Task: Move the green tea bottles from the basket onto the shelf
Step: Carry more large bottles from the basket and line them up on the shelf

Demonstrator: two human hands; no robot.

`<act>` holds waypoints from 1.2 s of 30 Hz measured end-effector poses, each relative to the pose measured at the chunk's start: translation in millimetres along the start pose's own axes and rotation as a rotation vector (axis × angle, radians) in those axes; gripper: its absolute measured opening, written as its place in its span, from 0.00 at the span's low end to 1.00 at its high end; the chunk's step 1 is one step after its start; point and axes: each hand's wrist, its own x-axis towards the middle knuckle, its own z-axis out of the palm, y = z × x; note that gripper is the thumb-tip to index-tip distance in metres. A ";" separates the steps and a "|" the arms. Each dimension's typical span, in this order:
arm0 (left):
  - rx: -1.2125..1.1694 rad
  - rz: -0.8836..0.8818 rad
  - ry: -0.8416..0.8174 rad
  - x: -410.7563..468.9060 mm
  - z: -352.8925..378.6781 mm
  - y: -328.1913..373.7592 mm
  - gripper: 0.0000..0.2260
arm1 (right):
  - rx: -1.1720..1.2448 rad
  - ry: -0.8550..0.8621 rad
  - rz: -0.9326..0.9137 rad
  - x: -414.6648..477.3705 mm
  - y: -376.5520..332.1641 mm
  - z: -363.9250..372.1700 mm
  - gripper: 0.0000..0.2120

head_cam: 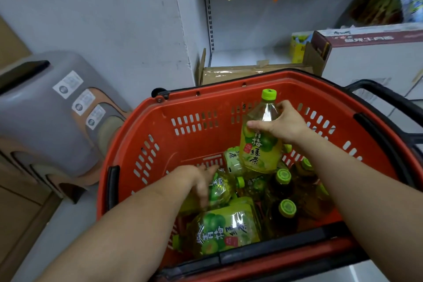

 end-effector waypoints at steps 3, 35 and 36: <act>0.010 0.019 0.085 4.8 12.4 -0.5 0.55 | -0.074 -0.010 -0.042 0.2 -3.6 3.8 0.52; -1.589 0.565 1.434 -292.8 -11.7 -55.3 0.18 | -0.062 0.116 -0.604 -97.3 -168.0 -9.6 0.41; -1.588 0.549 1.505 -306.1 -3.9 -62.2 0.17 | -0.050 0.087 -0.656 -111.9 -186.4 -7.4 0.37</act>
